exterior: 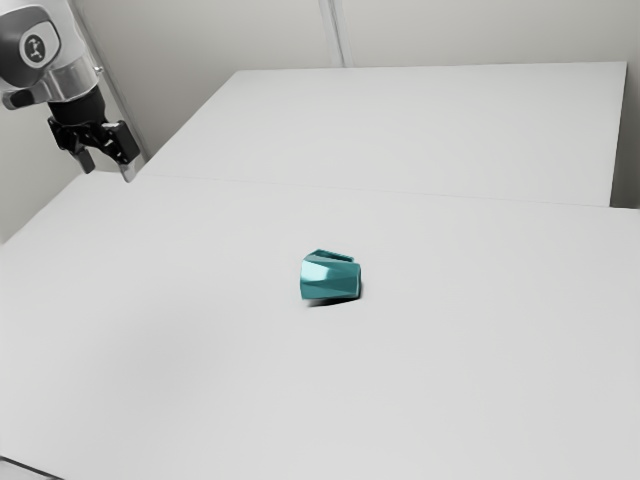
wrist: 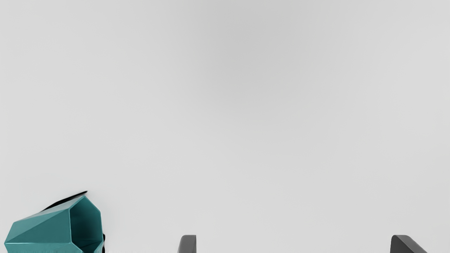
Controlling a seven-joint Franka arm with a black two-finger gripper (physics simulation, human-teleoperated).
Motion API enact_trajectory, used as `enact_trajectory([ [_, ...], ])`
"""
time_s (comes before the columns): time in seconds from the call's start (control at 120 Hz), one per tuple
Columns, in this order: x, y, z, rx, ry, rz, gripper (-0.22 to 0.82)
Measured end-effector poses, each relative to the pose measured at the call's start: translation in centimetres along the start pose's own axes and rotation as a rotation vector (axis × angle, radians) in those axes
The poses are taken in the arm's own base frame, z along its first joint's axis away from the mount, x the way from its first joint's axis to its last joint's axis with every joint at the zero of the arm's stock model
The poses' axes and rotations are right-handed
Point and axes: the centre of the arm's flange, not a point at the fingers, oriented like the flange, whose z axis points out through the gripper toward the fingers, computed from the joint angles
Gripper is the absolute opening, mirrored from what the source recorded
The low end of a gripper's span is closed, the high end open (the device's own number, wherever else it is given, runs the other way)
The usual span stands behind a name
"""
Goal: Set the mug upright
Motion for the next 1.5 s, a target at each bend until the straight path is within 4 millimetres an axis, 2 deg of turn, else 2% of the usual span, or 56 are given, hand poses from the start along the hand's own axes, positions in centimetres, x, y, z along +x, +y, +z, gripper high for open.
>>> enact_trajectory([
  [0.175, -0.3, -0.2, 0.4, 0.001, -0.007, 0.005, 0.6],
  [0.3, -0.9, -1.1, 2.0, 0.035, -0.01, 0.013, 0.6],
  [0.508, -2.5, -1.3, 7.8, 0.283, -0.007, -0.076, 0.6],
  [0.65, -3.9, -0.2, 13.2, 0.48, -0.002, -0.204, 0.6],
  [0.767, -5.4, 0.7, 16.7, 0.617, -0.015, -0.311, 0.6],
  [0.808, -5.9, -0.1, 17.9, 0.656, -0.015, -0.33, 0.6],
  [0.9, -7.3, -3.5, 20.4, 0.72, 0.004, -0.335, 0.61],
  [0.992, -8.0, -4.9, 22.1, 0.76, 0.013, -0.356, 0.6],
  [1.225, -9.7, -5.9, 26.8, 0.829, 0.018, -0.453, 0.6],
  [1.383, -10.9, -7.8, 29.6, 0.879, 0.023, -0.511, 0.6],
  [1.5, -11.6, -9.3, 30.9, 0.924, 0.023, -0.55, 0.6],
])
